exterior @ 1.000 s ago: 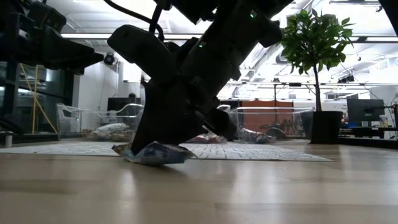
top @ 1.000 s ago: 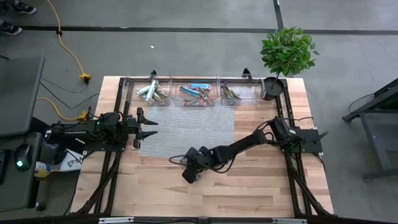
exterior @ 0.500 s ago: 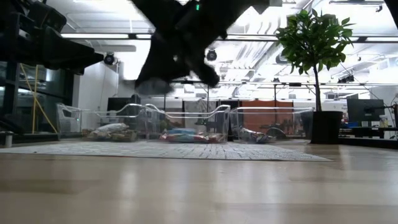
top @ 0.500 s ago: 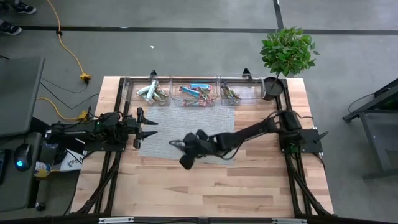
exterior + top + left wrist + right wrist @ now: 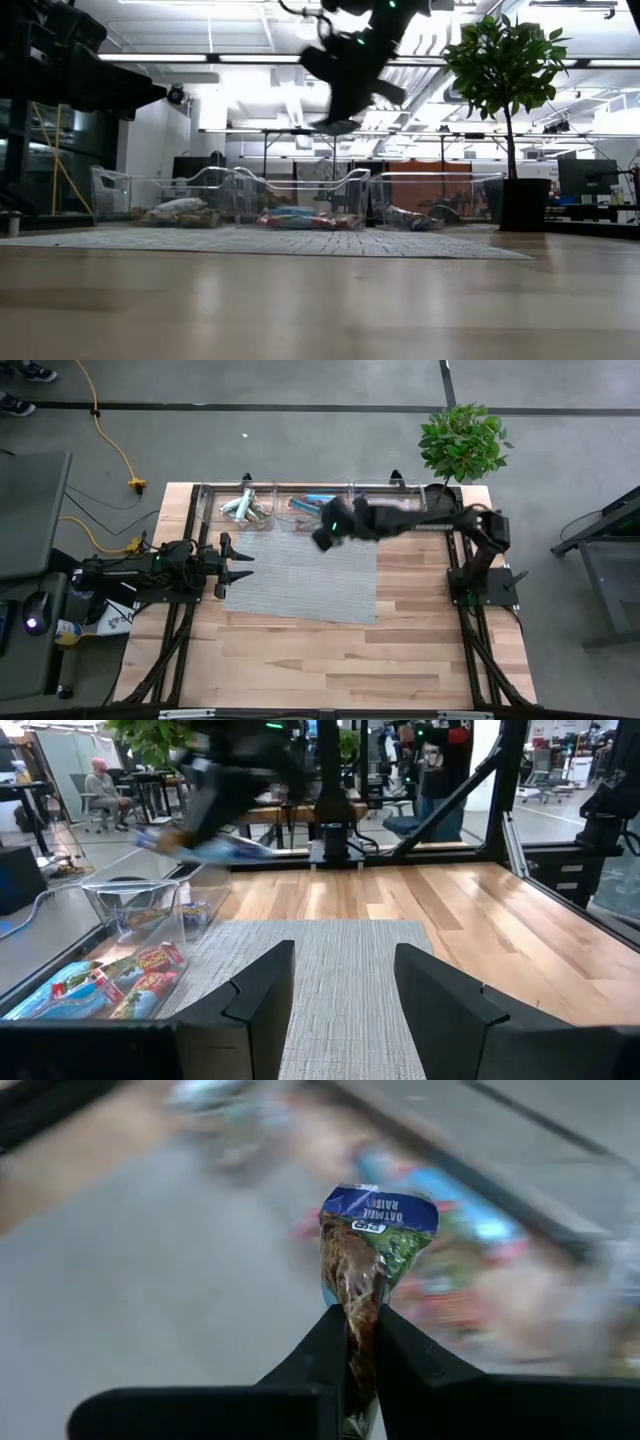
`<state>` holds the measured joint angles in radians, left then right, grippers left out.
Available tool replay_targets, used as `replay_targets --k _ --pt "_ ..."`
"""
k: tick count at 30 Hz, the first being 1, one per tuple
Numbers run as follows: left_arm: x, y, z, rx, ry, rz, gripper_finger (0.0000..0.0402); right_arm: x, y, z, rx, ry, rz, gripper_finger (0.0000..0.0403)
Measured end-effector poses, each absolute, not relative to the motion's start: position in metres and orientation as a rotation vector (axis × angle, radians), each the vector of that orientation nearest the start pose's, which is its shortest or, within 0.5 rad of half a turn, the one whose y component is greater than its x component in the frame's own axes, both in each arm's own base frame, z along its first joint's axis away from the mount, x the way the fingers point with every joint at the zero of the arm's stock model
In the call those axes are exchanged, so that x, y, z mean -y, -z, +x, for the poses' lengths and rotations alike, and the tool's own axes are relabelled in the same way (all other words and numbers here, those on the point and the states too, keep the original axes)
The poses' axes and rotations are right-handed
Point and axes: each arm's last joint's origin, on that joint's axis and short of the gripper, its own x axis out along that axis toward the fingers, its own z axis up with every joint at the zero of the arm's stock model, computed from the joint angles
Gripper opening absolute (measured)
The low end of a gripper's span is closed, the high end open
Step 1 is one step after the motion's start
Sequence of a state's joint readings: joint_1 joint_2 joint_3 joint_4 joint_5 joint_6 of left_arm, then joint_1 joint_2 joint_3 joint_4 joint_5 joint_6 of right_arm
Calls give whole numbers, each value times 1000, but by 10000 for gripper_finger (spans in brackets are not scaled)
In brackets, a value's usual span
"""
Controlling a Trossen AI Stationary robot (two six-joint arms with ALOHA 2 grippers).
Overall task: Pick and place Granola Bars by type
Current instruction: Put the blue granola bar into the right transparent bin, then return to Home Position
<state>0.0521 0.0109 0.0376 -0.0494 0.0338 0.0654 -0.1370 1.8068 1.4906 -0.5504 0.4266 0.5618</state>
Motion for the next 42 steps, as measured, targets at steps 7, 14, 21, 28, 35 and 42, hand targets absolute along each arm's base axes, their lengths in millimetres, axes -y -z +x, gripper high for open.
replay_targets --k 7,14,21,28,35,42 --pt "-4 -171 96 -23 -17 64 172 135 -281 345 -805 940 382 27" --pt "-4 -171 96 -23 -17 64 172 180 -275 312 -941 1058 425 27" --pt "-4 -171 96 -23 -17 65 172 203 -273 292 -1005 1122 453 28" --pt "-4 -171 96 -23 -17 64 172 210 -272 286 -1025 1093 461 48" --pt "-4 -171 96 -22 -17 64 172 209 -272 286 -1052 1073 446 95" --pt "-4 -171 96 -23 -18 64 172 205 -274 298 -993 731 543 109"
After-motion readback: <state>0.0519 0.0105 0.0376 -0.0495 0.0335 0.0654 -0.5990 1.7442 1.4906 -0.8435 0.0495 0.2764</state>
